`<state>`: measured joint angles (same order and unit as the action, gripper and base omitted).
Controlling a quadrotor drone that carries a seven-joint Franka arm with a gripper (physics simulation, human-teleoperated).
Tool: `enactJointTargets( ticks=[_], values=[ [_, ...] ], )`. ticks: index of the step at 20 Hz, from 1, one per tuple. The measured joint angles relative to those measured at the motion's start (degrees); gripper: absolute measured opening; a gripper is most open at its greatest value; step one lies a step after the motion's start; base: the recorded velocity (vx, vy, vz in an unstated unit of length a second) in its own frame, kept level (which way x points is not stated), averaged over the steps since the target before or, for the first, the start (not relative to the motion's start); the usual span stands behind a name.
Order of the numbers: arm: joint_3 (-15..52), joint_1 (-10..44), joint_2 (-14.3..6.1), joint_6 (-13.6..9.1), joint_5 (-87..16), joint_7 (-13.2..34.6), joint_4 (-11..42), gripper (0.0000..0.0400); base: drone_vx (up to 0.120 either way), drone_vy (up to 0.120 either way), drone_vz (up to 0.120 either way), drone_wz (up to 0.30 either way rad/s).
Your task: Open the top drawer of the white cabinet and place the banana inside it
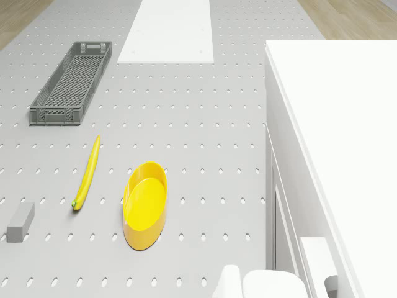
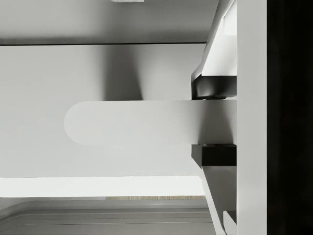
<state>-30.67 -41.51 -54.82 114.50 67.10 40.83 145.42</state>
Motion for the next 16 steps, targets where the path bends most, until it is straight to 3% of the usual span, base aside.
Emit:
enactJointTargets(
  ticks=[16],
  values=[
    [-4.3, 2.2, -1.7, -4.7, -4.7, 1.1, -0.9, 0.0112, 0.000, 0.000, 0.000, 0.000]
  ],
)
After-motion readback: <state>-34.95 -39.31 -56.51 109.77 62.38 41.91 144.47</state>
